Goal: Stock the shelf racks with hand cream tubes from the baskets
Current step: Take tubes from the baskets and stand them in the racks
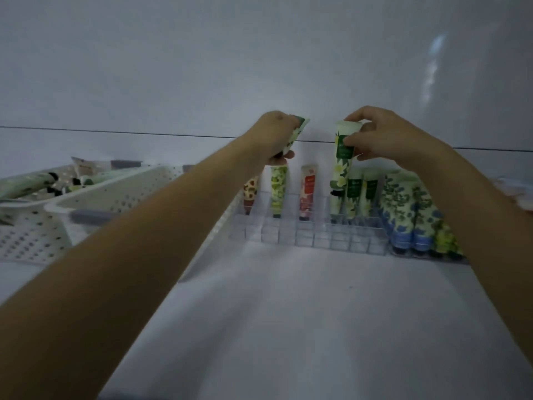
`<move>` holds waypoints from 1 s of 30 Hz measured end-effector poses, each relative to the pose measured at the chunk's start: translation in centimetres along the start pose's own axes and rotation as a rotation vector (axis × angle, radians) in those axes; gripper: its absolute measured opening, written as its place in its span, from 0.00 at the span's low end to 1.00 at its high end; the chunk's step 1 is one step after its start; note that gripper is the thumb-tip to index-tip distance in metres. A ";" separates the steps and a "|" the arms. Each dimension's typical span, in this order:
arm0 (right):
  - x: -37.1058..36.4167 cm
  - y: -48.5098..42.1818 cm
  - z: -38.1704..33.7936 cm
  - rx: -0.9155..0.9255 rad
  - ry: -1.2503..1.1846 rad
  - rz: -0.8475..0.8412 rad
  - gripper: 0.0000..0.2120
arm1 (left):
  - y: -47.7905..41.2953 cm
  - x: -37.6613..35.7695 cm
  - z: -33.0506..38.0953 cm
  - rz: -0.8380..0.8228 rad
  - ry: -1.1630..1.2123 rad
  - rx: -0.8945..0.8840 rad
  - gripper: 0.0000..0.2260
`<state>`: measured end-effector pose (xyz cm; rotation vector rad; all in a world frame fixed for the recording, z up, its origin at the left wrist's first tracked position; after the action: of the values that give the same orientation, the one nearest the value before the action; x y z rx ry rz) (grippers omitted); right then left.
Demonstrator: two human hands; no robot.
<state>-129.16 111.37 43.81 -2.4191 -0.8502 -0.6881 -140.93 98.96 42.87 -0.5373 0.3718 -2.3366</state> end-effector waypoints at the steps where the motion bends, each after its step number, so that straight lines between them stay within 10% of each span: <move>1: 0.0 -0.1 0.5 0.007 0.019 -0.008 0.10 | 0.3 -1.1 -0.7 0.021 0.038 0.000 0.06; 18: -1.9 -1.5 3.5 0.103 0.496 -0.094 0.11 | 4.0 -3.1 -9.1 0.077 0.056 -0.042 0.08; 25: -0.6 -0.7 1.9 0.211 0.363 0.124 0.10 | 4.2 -2.6 -8.0 0.089 0.147 -0.067 0.09; 30: -1.3 -0.2 1.7 0.070 0.144 -0.087 0.09 | 5.4 -4.5 -6.3 -0.083 0.187 -0.170 0.09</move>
<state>-129.67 111.96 41.78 -2.2515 -0.9082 -0.8404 -137.83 98.93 33.97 -0.4210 0.6511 -2.4569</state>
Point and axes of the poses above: each hand's wrist, its own y-axis away from the middle knuckle, its own x-axis out of the back of the hand, z = x × y, the point moved 6 cm from there along -y, towards the middle knuckle, and after that the axes turned 8 degrees about -x, right-handed, at the moved point
